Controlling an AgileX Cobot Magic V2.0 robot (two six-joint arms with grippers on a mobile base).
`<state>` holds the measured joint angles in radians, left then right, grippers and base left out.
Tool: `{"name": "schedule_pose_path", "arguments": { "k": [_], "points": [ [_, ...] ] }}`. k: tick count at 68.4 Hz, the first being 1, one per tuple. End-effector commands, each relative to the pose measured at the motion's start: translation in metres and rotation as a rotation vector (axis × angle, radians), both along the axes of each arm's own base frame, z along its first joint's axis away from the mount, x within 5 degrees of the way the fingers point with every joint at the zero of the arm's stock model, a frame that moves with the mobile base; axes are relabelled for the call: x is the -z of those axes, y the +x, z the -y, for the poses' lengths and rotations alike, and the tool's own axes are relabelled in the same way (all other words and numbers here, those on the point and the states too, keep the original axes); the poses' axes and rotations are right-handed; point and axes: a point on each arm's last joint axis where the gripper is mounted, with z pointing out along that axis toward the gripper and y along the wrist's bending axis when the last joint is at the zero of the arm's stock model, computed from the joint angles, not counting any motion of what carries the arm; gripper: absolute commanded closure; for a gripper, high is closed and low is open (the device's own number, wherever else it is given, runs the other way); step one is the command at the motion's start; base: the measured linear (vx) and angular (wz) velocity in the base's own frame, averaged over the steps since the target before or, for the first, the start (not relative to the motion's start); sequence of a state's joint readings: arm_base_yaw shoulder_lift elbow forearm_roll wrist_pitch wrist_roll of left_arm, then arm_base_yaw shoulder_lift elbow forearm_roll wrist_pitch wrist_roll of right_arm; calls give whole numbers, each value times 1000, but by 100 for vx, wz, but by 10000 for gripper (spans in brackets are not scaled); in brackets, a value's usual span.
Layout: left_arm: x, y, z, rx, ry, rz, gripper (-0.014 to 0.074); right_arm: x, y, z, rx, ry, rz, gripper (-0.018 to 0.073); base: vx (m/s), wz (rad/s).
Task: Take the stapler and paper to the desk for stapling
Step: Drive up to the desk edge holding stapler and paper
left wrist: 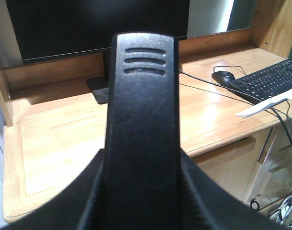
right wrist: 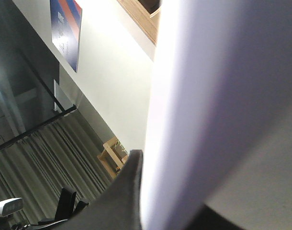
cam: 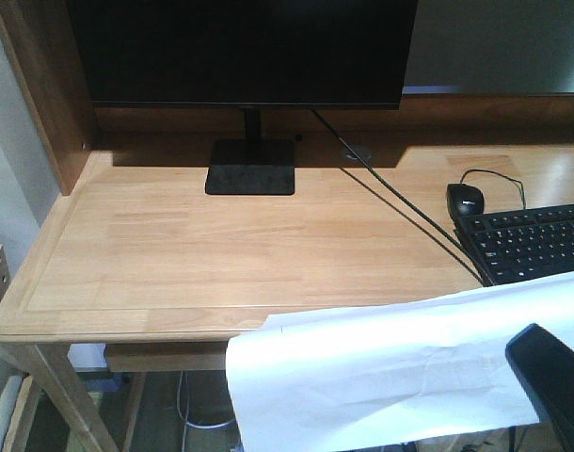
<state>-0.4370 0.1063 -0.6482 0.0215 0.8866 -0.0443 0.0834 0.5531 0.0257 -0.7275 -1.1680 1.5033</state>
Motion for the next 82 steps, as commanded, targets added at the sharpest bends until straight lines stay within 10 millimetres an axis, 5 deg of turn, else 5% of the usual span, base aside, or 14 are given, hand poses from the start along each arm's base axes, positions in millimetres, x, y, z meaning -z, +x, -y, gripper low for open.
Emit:
{"name": "schedule_pose_path", "arguments": {
  "k": [1, 82],
  "points": [
    [-18, 1, 1, 11, -58, 113, 603, -2, -7, 1, -34, 64, 62, 564, 7, -1],
    [-18, 1, 1, 11, -58, 113, 603, -2, -7, 1, -34, 64, 61, 564, 6, 0]
  ]
}}
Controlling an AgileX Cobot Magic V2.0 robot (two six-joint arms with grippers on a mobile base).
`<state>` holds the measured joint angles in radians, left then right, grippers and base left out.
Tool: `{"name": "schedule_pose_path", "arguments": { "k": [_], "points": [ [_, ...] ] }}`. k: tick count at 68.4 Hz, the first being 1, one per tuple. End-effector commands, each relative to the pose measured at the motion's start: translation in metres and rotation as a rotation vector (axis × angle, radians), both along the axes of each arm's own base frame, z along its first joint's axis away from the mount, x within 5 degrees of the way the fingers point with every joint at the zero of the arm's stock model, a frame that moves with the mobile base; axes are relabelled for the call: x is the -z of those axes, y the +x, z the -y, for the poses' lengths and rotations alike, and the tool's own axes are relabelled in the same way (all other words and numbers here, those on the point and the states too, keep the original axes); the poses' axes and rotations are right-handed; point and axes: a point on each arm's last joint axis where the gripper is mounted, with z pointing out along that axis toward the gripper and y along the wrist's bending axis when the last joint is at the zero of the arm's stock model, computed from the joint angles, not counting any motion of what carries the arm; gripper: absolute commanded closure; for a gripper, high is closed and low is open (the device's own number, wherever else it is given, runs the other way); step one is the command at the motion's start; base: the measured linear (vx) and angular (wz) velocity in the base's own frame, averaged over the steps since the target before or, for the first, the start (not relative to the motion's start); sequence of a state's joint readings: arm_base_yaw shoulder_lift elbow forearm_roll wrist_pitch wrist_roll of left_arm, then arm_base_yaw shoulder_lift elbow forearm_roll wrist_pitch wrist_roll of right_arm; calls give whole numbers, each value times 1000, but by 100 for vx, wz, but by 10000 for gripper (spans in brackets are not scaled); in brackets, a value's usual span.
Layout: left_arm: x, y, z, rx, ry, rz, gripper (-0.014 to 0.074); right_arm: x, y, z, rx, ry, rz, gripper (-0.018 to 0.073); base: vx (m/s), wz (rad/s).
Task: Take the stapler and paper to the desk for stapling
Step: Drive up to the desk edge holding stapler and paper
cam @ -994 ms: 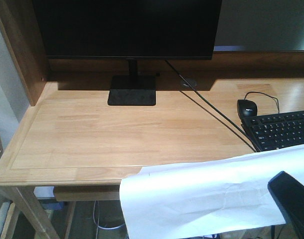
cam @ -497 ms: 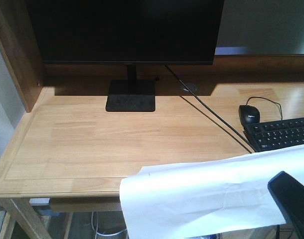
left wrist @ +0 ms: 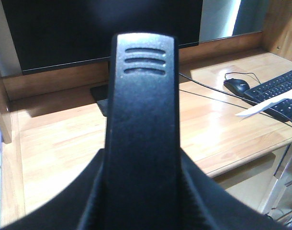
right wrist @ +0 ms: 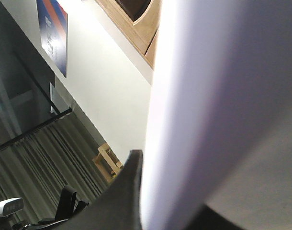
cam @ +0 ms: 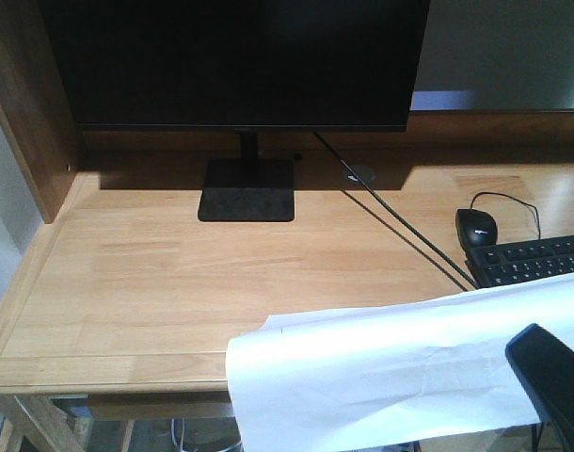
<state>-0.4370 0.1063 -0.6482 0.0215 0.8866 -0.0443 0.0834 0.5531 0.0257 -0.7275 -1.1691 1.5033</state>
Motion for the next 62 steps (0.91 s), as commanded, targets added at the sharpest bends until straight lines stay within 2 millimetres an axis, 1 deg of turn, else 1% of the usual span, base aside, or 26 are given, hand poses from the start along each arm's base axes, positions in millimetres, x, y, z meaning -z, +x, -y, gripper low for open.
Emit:
{"name": "schedule_pose_path", "arguments": {
  "k": [1, 62],
  "points": [
    [-18, 1, 1, 11, -58, 113, 603, -2, -7, 1, -33, 64, 61, 564, 5, 0],
    [-18, 1, 1, 11, -58, 113, 603, -2, -7, 1, -34, 64, 61, 564, 2, 0]
  ]
}}
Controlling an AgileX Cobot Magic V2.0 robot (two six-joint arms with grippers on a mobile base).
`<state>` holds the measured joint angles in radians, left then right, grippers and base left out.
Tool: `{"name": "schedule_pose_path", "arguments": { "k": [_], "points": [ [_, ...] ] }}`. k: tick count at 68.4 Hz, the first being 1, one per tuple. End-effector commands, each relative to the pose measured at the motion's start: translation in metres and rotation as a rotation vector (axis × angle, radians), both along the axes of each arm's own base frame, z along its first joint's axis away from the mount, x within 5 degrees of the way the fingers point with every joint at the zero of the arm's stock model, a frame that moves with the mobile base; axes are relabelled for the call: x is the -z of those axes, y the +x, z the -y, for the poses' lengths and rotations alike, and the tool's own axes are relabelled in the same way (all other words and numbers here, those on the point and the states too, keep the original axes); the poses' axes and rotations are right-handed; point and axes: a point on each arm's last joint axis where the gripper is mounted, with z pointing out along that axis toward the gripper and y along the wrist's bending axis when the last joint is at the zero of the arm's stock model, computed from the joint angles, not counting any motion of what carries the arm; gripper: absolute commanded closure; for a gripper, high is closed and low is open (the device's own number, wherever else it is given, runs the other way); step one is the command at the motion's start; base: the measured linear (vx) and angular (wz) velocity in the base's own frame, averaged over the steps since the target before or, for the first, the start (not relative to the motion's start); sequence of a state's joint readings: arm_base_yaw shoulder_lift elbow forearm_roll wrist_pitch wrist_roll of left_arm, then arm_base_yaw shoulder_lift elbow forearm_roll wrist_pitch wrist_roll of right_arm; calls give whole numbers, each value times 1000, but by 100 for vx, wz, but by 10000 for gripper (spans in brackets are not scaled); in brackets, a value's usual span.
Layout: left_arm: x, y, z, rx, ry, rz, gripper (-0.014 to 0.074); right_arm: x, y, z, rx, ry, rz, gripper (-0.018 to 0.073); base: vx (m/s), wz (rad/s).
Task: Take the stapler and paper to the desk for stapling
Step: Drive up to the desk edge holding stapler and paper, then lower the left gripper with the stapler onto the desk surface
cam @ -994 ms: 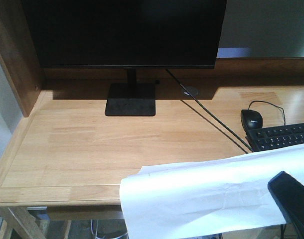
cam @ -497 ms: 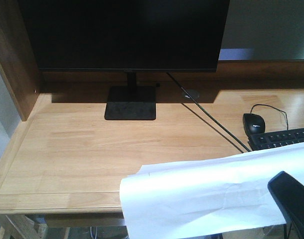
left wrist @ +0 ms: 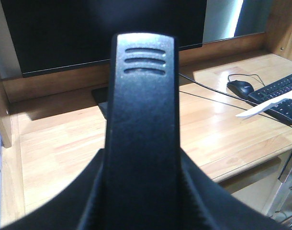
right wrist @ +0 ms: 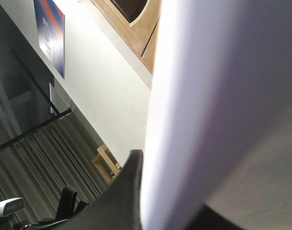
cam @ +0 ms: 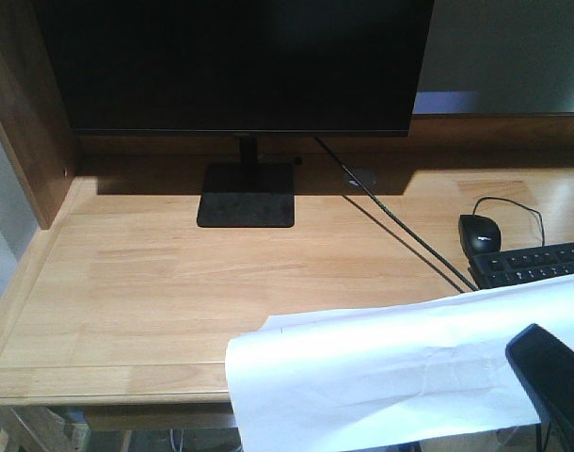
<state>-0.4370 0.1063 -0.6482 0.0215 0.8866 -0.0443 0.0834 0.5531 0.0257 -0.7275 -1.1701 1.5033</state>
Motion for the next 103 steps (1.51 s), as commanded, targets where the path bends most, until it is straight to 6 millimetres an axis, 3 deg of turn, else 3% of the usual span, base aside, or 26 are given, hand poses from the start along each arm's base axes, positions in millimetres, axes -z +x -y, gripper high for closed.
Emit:
{"name": "schedule_pose_path", "arguments": {
  "k": [1, 61, 72, 82, 103],
  "points": [
    [-18, 1, 1, 11, -58, 113, 603, -2, -7, 1, -33, 63, 60, 564, 0, 0],
    [-18, 1, 1, 12, -63, 109, 603, -2, -7, 1, -33, 63, 60, 564, 0, 0],
    [-26, 4, 2, -14, -242, 116, 603, -2, -7, 1, -33, 63, 60, 564, 0, 0],
    [-29, 29, 14, -21, -236, 59, 603, -2, -7, 1, -33, 63, 60, 564, 0, 0],
    [-17, 114, 55, 13, -4, -30, 603, -1, -6, 1, -32, 63, 59, 564, 0, 0]
  ]
}}
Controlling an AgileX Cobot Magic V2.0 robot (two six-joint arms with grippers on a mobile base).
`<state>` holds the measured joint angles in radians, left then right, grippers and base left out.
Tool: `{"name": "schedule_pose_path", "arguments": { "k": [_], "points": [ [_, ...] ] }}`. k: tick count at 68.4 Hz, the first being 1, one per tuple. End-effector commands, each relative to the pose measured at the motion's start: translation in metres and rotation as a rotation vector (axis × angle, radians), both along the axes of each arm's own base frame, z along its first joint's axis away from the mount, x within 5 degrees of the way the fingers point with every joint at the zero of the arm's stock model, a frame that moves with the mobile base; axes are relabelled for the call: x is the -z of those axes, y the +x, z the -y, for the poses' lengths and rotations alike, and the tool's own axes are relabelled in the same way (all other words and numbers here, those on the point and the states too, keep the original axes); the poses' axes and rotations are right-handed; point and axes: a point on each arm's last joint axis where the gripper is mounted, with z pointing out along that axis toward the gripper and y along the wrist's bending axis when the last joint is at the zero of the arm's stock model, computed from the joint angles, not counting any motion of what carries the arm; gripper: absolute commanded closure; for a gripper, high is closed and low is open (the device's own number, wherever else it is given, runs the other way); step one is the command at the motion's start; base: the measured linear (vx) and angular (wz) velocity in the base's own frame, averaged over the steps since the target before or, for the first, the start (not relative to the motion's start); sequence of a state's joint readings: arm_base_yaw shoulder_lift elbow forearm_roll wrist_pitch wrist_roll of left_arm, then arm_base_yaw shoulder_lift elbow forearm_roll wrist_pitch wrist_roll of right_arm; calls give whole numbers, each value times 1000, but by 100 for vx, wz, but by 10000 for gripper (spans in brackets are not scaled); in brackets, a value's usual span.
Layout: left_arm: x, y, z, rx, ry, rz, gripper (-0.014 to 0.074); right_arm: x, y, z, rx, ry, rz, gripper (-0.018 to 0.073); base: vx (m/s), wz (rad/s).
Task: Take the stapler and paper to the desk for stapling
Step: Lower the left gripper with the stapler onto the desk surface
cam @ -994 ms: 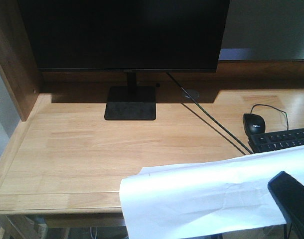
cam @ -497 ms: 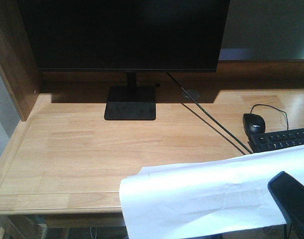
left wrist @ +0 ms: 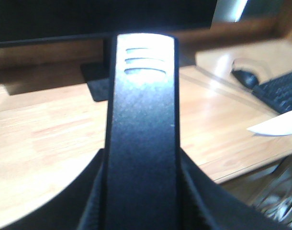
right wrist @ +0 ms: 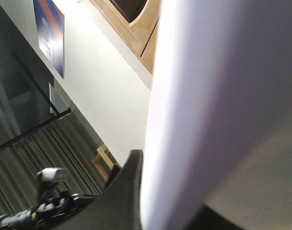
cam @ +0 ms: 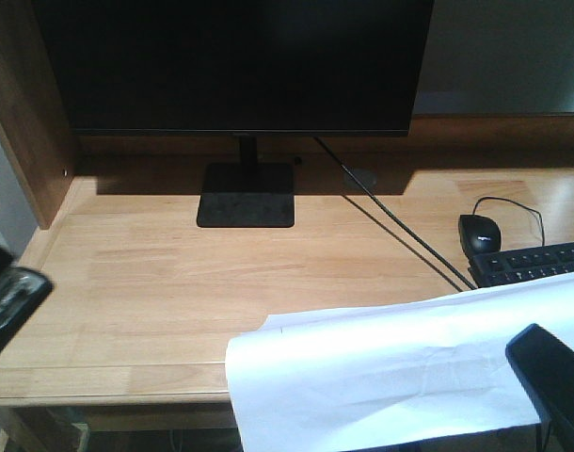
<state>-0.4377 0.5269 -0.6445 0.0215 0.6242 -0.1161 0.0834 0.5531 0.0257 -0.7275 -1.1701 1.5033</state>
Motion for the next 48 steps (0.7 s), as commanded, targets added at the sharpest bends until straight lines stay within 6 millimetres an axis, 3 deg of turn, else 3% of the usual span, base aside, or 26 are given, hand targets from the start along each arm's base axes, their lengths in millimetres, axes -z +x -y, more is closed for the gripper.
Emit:
{"name": "schedule_pose_path", "arguments": {
  "k": [1, 29, 48],
  "points": [
    [-16, 29, 15, 34, -5, 144, 603, -1, -6, 1, -32, 63, 59, 564, 0, 0],
    [1, 132, 64, 135, 248, 56, 603, -1, -6, 1, -32, 63, 59, 564, 0, 0],
    [23, 193, 69, 112, 244, -86, 603, -1, -6, 1, -32, 63, 59, 564, 0, 0]
  ]
}}
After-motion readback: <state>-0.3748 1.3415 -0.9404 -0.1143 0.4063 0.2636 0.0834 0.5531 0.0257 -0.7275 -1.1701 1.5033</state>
